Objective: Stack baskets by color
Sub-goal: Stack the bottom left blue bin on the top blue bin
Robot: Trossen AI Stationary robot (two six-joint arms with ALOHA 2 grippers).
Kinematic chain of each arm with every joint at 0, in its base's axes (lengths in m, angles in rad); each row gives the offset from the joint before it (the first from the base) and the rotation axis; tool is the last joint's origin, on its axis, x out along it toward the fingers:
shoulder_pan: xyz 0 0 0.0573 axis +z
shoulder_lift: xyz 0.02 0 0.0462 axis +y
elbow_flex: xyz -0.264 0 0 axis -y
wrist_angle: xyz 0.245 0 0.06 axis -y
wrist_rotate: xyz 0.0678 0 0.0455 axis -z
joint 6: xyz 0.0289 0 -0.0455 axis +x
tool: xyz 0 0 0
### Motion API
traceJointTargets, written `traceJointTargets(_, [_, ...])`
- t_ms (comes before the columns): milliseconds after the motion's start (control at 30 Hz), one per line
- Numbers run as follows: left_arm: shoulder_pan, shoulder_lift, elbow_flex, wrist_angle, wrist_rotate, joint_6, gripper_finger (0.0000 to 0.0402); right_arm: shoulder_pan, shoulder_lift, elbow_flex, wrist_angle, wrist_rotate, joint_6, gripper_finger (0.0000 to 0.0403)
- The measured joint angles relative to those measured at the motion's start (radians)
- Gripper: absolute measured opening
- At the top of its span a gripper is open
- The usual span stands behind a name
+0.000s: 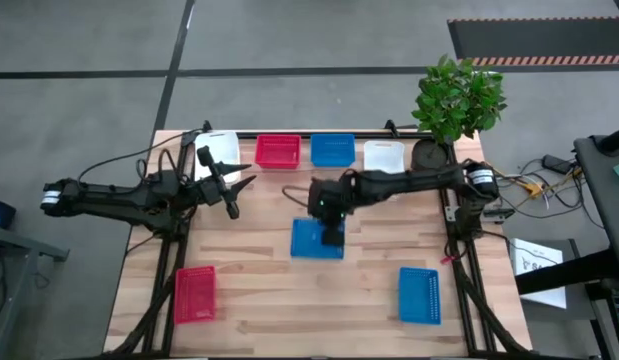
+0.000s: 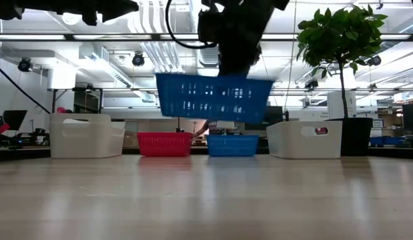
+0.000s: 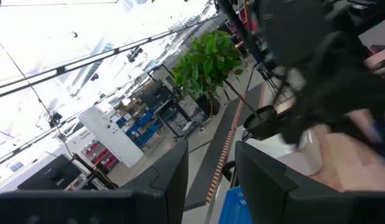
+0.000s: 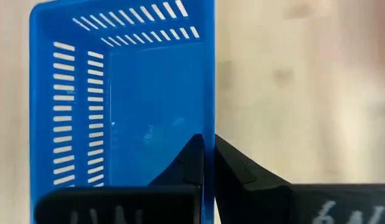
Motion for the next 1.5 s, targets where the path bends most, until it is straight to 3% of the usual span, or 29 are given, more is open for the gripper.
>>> traceJointTargets(133, [0.0, 0.004, 0.0, 0.001, 0.0, 0.0, 0.0116, -0.062, -0.001, 0.059, -0.069, 0.098, -0.111, 0.0009])
traceJointTargets(433, [0.0, 0.023, 0.0, 0.003, -0.003, 0.001, 0.0116, -0.226, -0.001, 0.211, -0.115, 0.212, -0.314, 0.0009])
traceJointTargets(633, [0.0, 0.022, 0.001, 0.006, -0.004, 0.002, 0.0116, -0.29, 0.0, 0.291, -0.101, 0.284, -0.427, 0.0009])
traceJointTargets(833, [0.0, 0.012, 0.002, 0.004, -0.003, 0.003, 0.0116, -0.331, 0.025, 0.31, -0.099, 0.42, -0.517, 0.0009])
traceJointTargets(1500, [0.0, 0.008, 0.002, 0.004, -0.026, 0.029, 0.0116, -0.443, 0.158, 0.308, -0.107, 0.423, -0.609, 0.0009])
